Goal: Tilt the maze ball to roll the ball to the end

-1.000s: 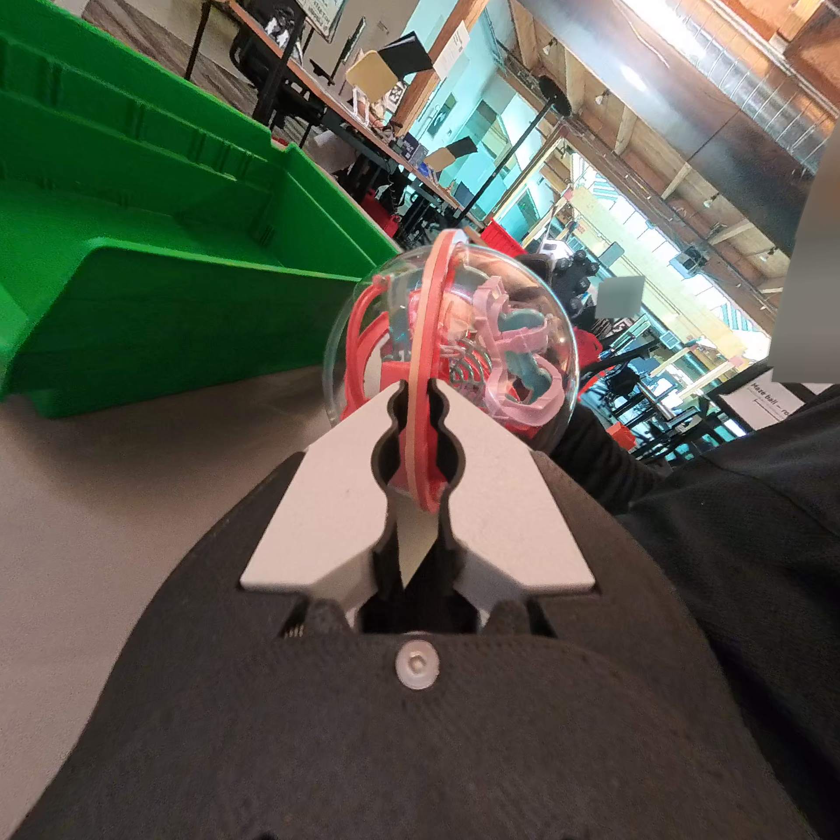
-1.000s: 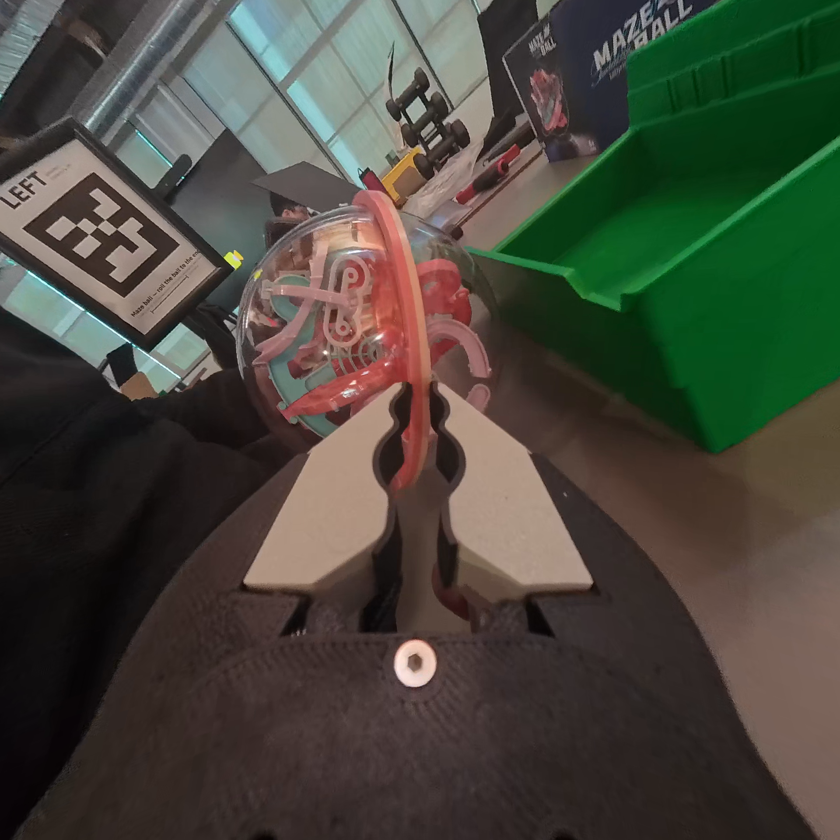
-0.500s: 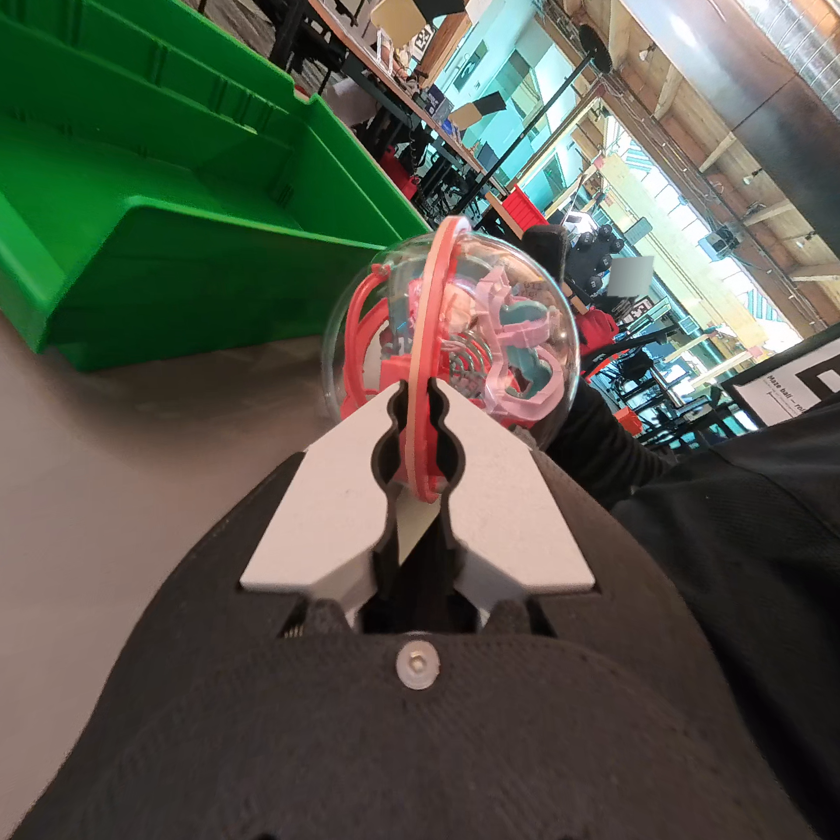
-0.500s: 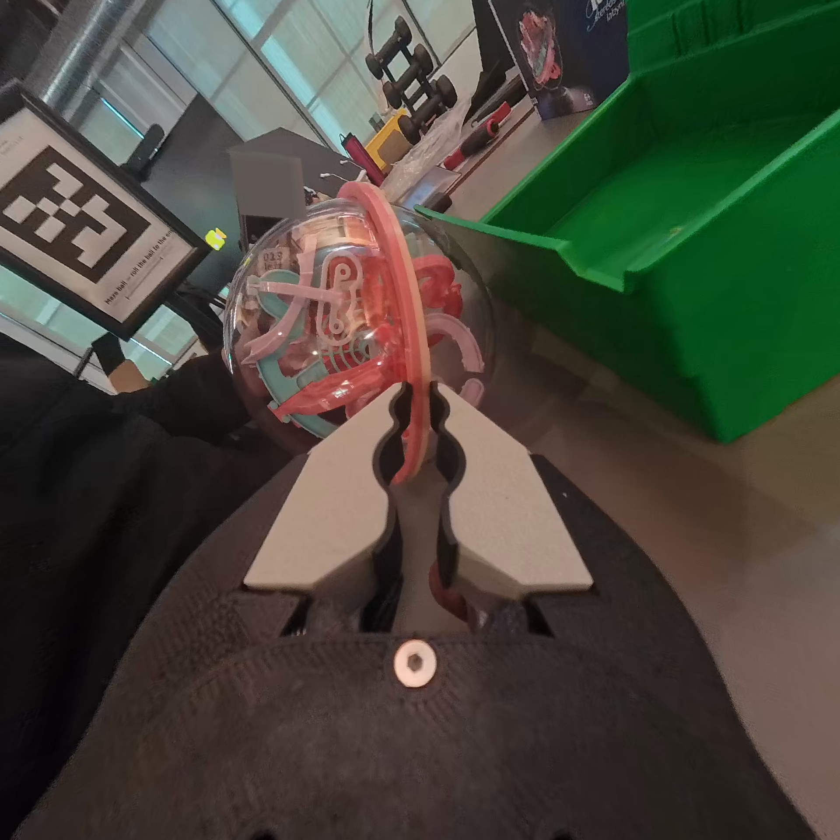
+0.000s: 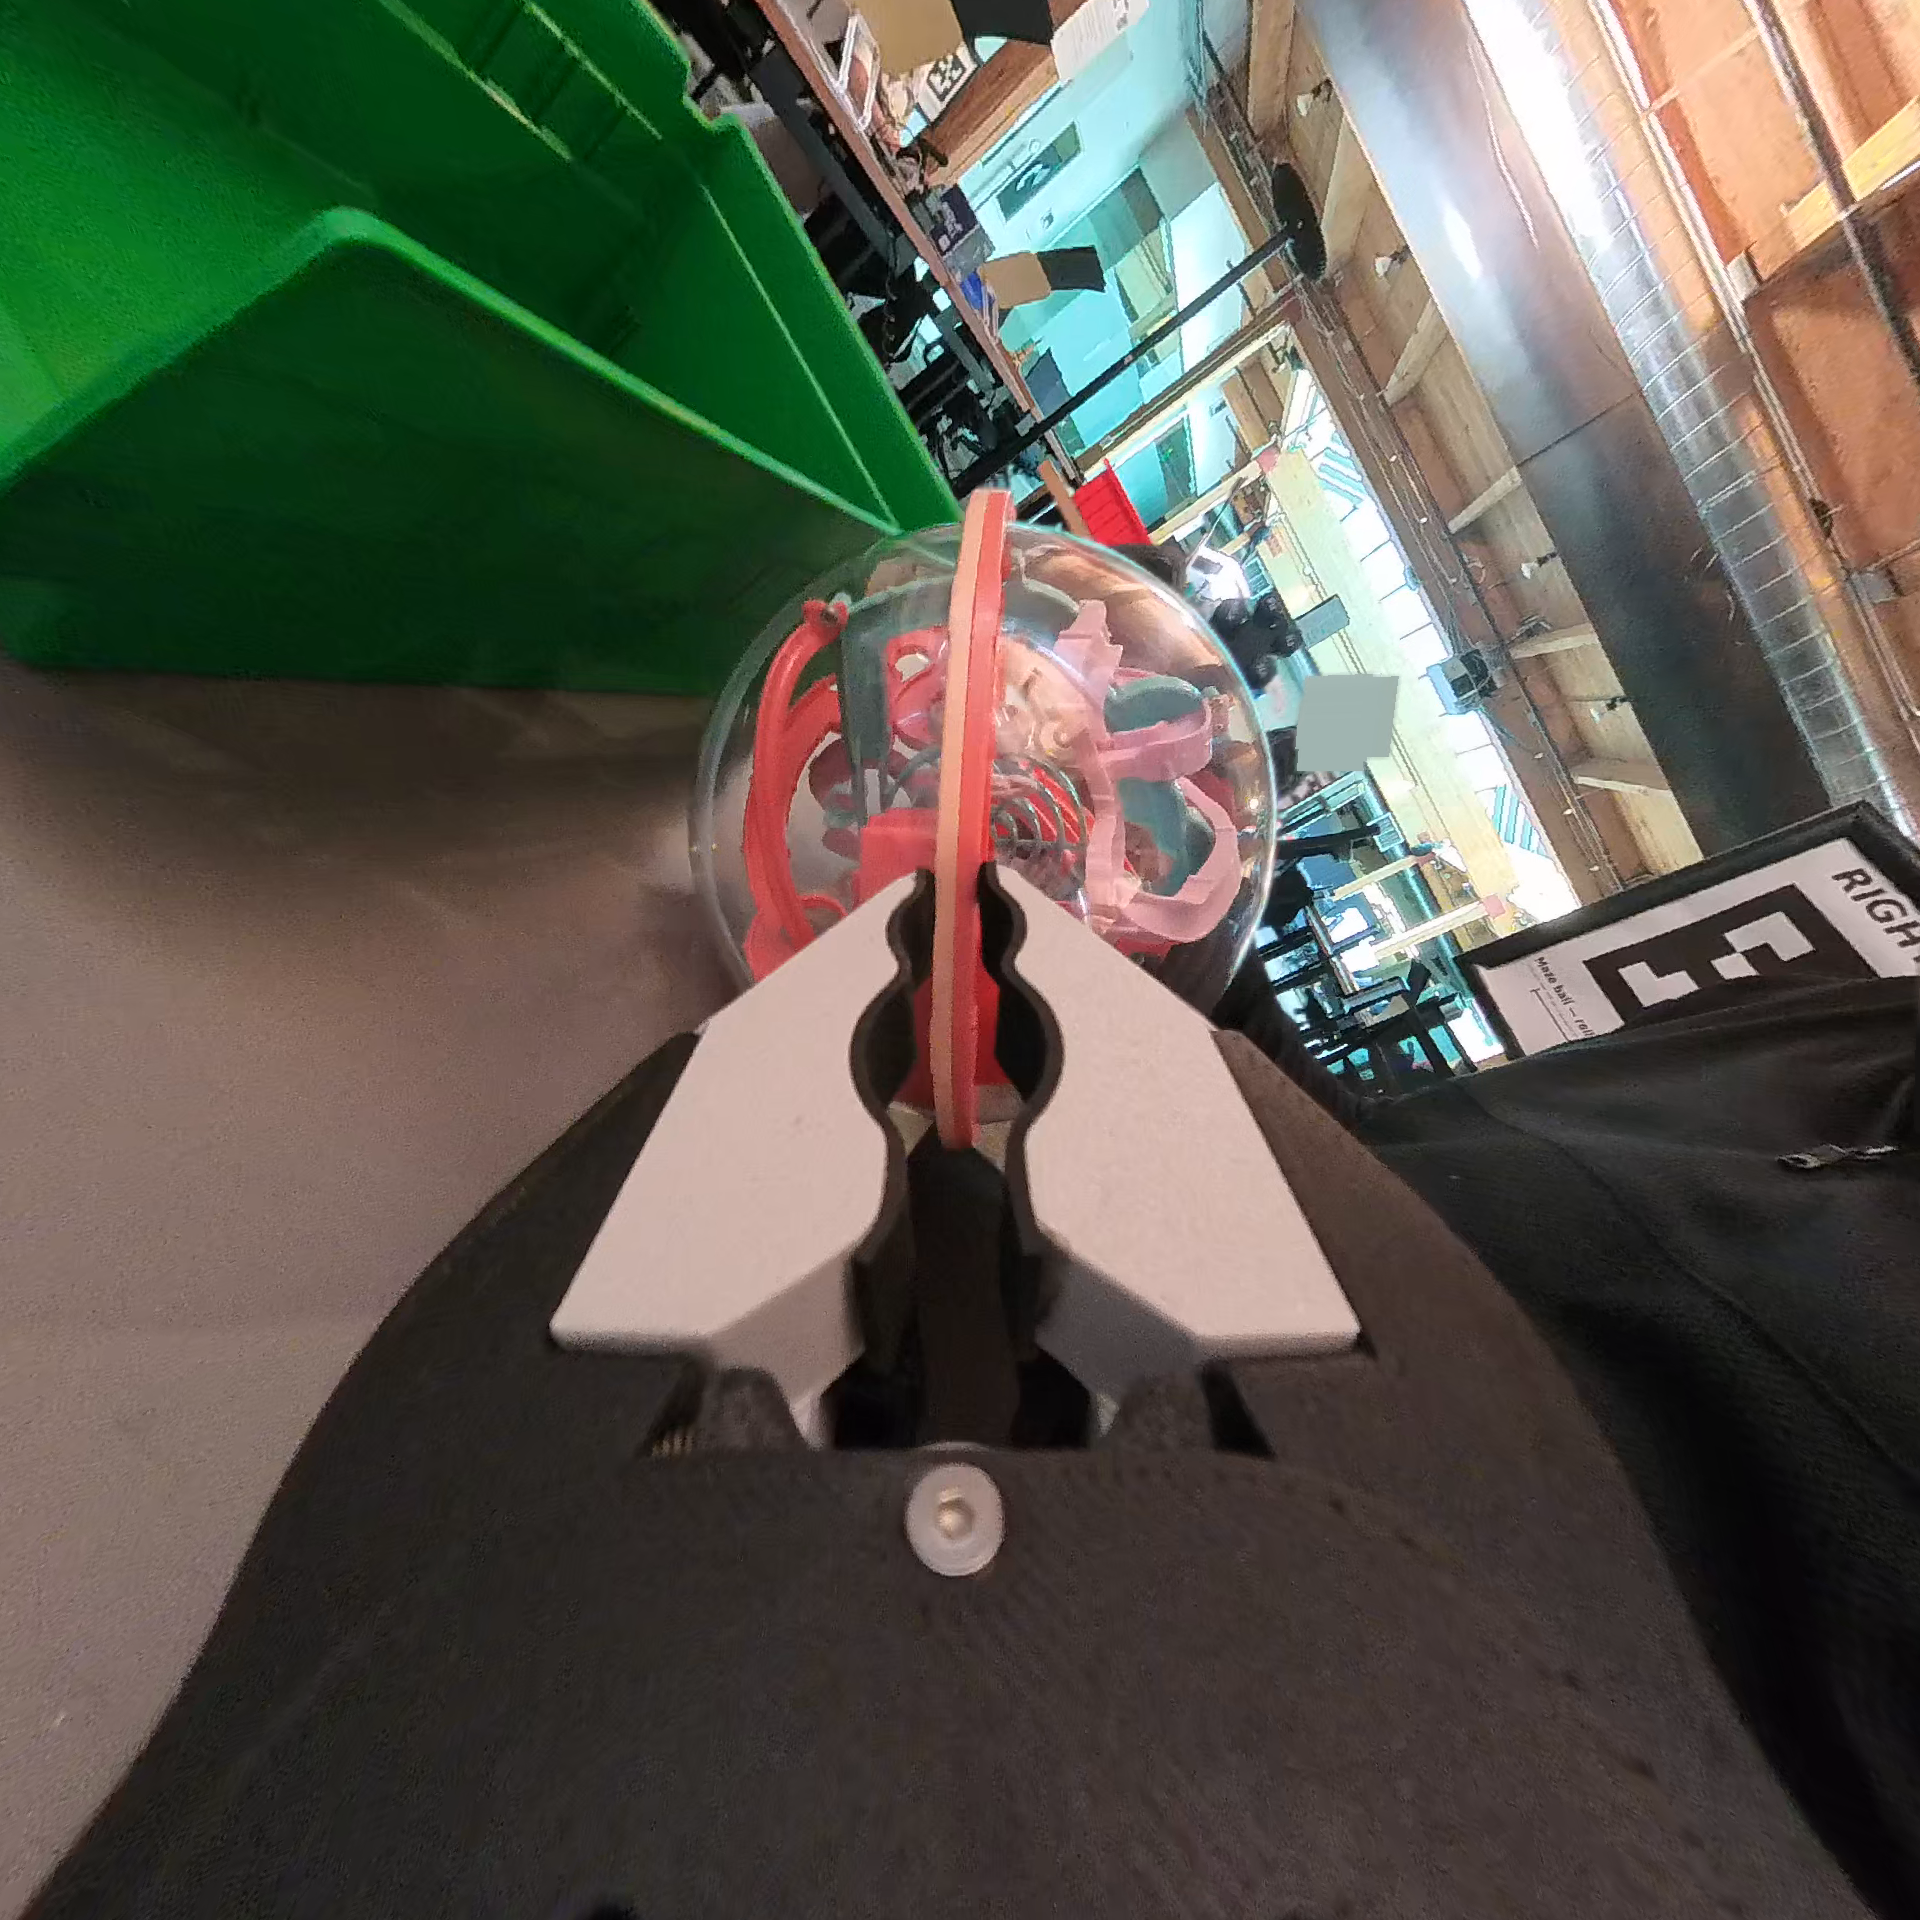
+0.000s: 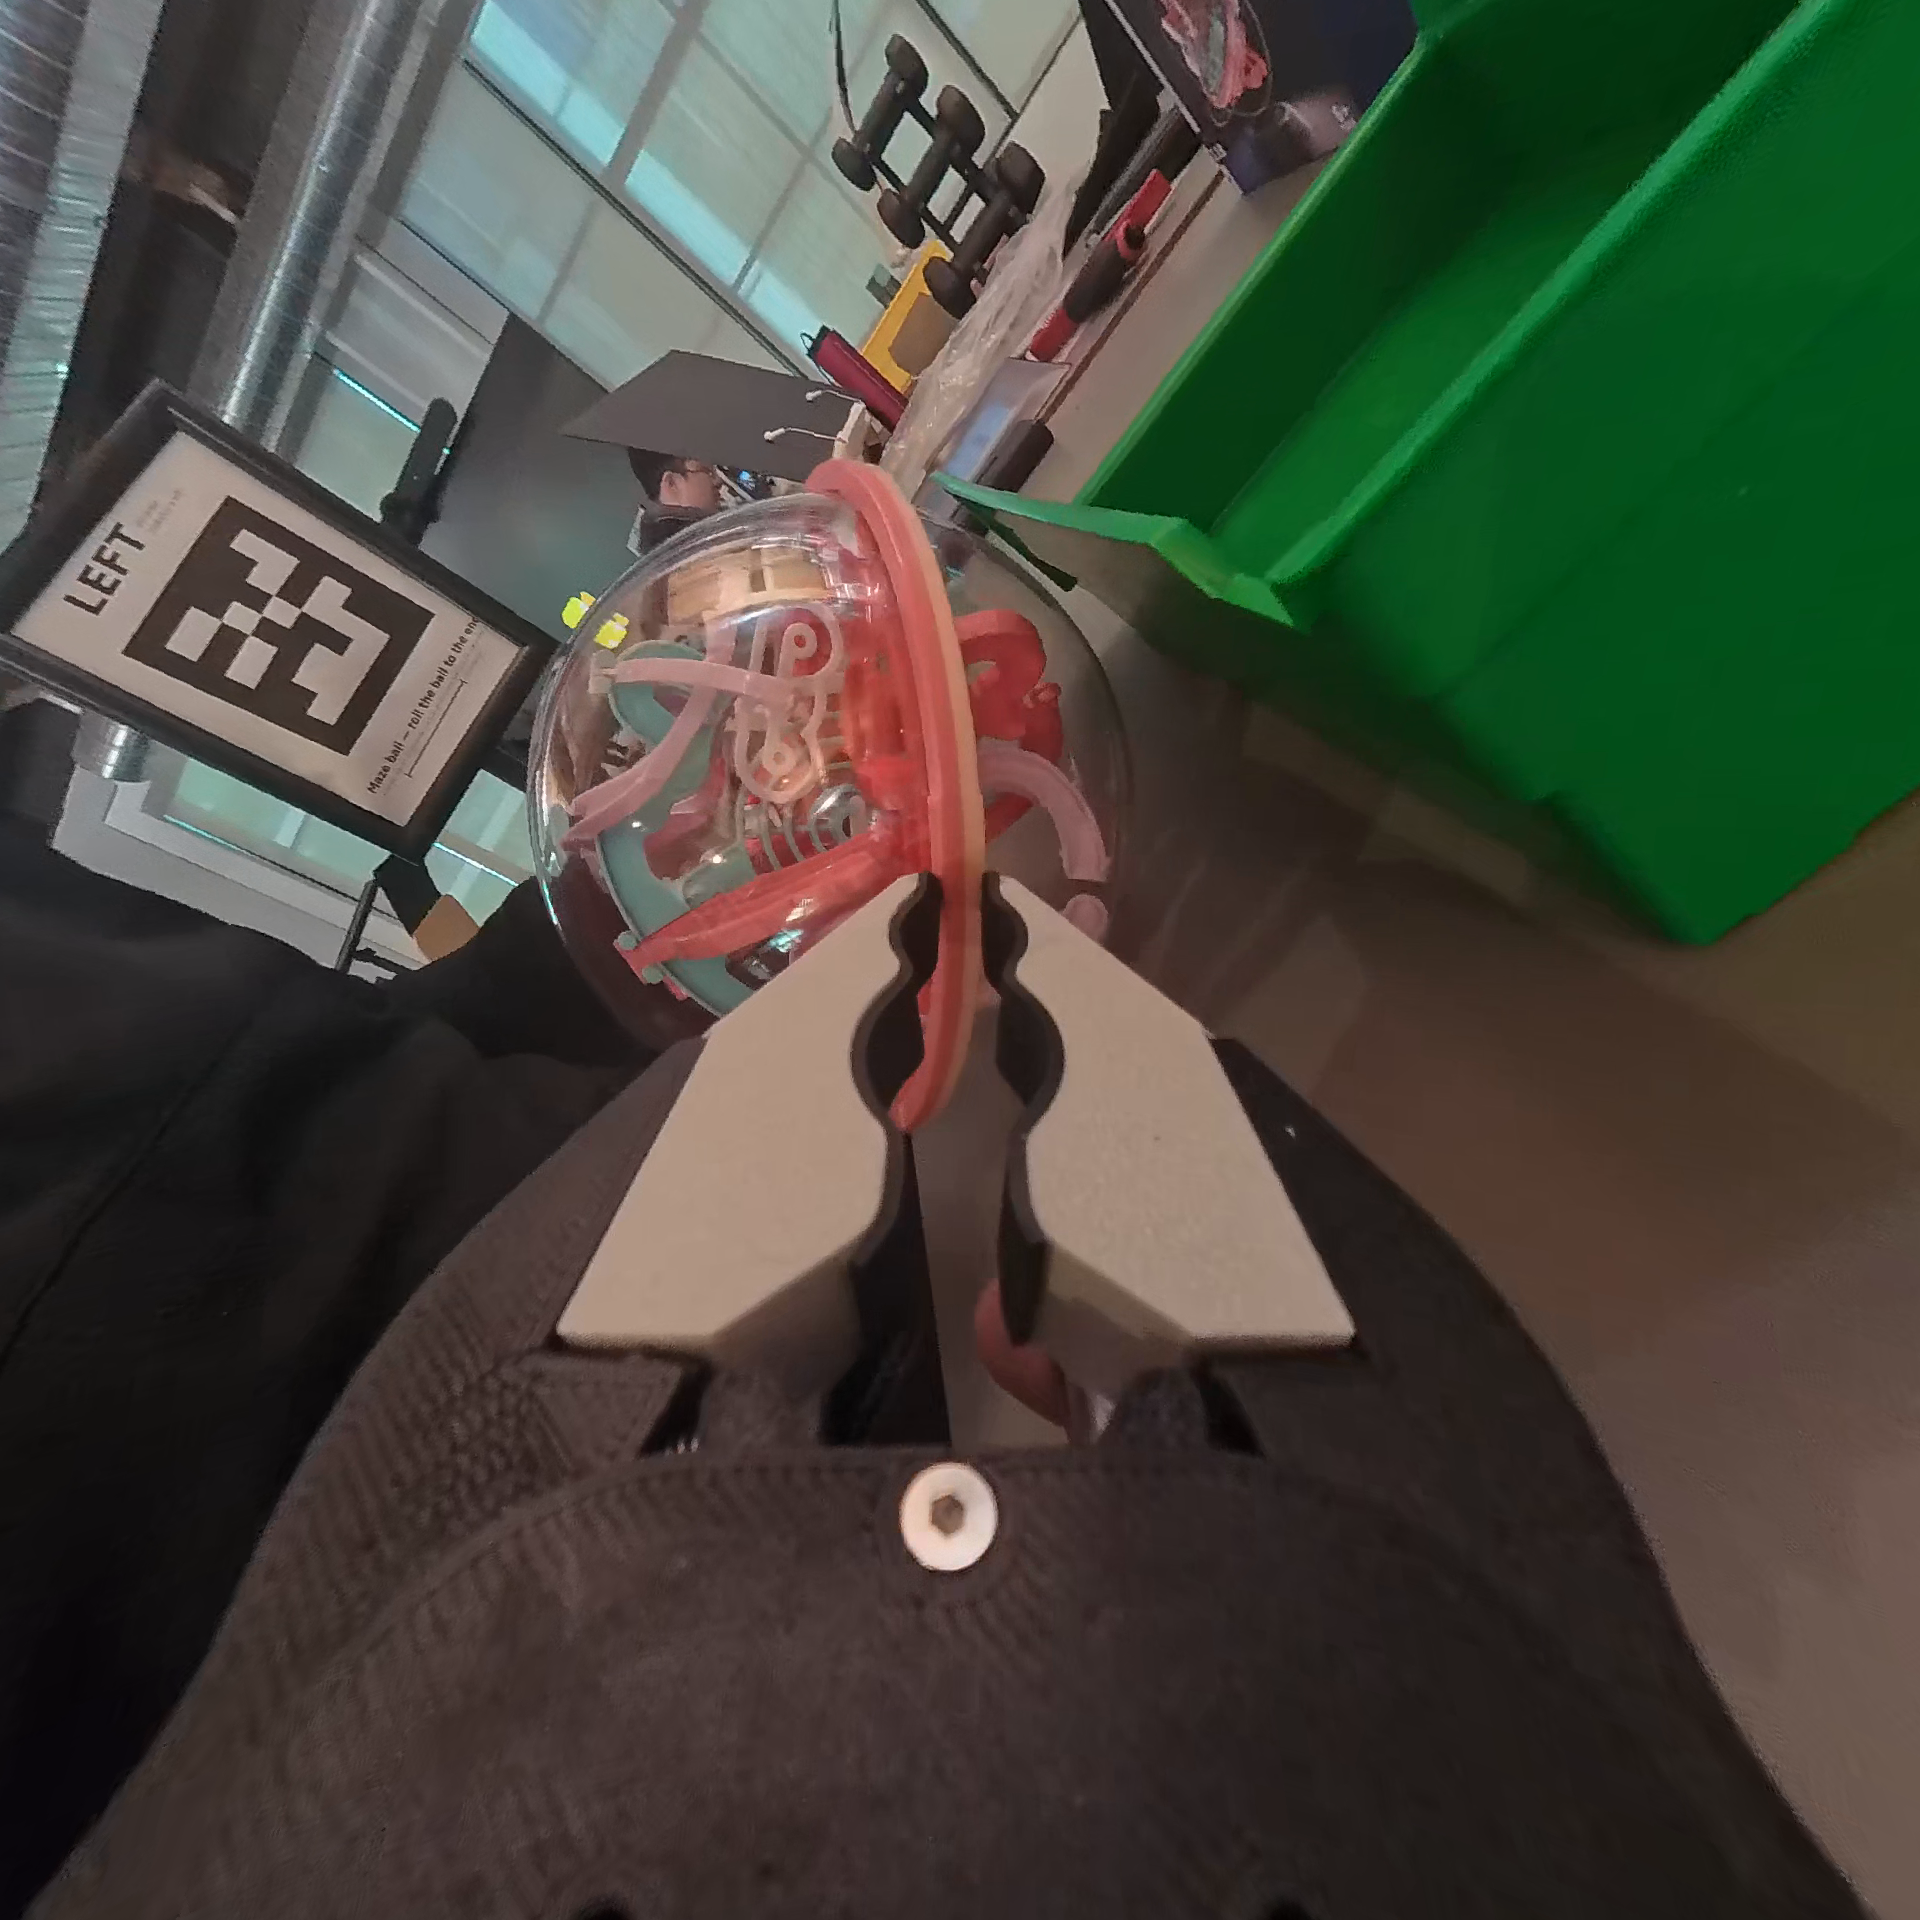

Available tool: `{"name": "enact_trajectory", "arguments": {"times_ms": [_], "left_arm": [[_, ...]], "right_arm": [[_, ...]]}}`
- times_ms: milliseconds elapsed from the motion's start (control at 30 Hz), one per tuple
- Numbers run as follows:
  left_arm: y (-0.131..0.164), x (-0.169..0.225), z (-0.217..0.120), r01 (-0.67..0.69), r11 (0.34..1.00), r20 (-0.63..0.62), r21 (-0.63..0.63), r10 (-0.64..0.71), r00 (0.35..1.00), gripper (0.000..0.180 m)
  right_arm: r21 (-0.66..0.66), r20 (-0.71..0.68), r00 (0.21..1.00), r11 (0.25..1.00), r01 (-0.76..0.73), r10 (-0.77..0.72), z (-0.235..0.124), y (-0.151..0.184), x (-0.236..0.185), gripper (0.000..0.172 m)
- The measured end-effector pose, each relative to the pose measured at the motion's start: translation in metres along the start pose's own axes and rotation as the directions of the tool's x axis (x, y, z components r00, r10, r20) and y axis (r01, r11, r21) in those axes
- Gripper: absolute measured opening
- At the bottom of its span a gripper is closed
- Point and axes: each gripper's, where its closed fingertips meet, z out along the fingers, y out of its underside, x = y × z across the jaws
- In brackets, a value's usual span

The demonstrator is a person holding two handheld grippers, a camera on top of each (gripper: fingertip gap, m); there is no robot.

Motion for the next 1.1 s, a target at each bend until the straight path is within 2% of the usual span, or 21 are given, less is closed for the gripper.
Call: {"name": "enact_trajectory", "arguments": {"times_ms": [233, 500, 800, 1100], "left_arm": [[0.0, -0.006, -0.001, 0.02, 1.0, 0.013, 0.012, -0.02, 1.0, 0.006], [-0.004, -0.003, -0.001, -0.025, 0.999, 0.003, 0.021, 0.025, 1.0, 0.006], [-0.008, -0.008, -0.007, -0.021, 0.999, -0.014, 0.05, 0.022, 1.0, 0.007], [-0.007, -0.008, -0.008, -0.025, 0.998, -0.03, 0.052, 0.026, 0.999, 0.007]], "right_arm": [[-0.005, -0.048, 0.999, 1.0, 0.023, -0.023, 0.003, -0.001, 0.005, 0.006], [-0.021, -0.114, 0.975, 0.981, 0.19, -0.192, 0.003, -0.001, 0.01, 0.006], [-0.064, 0.0, 0.975, 0.973, 0.221, -0.221, 0.007, 0.005, -0.002, 0.01], [-0.026, 0.012, 0.977, 0.977, 0.212, -0.211, 0.009, 0.001, -0.003, 0.007]]}}
